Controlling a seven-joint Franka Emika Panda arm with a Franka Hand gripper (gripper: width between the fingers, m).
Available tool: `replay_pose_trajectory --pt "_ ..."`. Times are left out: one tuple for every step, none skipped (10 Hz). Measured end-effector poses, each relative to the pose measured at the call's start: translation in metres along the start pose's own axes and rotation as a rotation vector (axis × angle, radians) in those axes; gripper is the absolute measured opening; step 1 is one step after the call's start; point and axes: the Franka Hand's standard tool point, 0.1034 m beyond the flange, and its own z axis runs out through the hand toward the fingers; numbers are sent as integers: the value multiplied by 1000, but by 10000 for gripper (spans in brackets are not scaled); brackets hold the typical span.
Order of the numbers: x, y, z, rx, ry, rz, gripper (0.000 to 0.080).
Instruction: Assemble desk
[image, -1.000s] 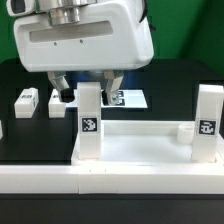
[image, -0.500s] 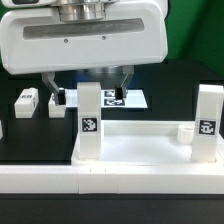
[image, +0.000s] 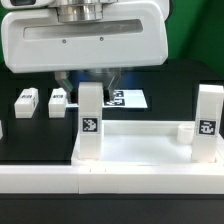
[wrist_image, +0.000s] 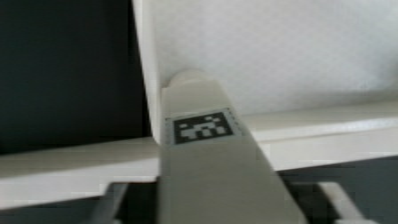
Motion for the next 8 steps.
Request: replay_pose_trajectory --pt "1 0 0 -1 4 116 291" --pt "1 -1 0 -5 8 290 291" --pt "0 -3 0 -14 11 484 291" --pt "0 -4 0 -15 13 618 291" --pt "1 -7 1 -14 5 857 291" --pt "3 -8 3 -8 -6 1074 291" --pt "4 -5 3 13 -15 1188 291" --pt "4 -6 3 16 -18 1256 291"
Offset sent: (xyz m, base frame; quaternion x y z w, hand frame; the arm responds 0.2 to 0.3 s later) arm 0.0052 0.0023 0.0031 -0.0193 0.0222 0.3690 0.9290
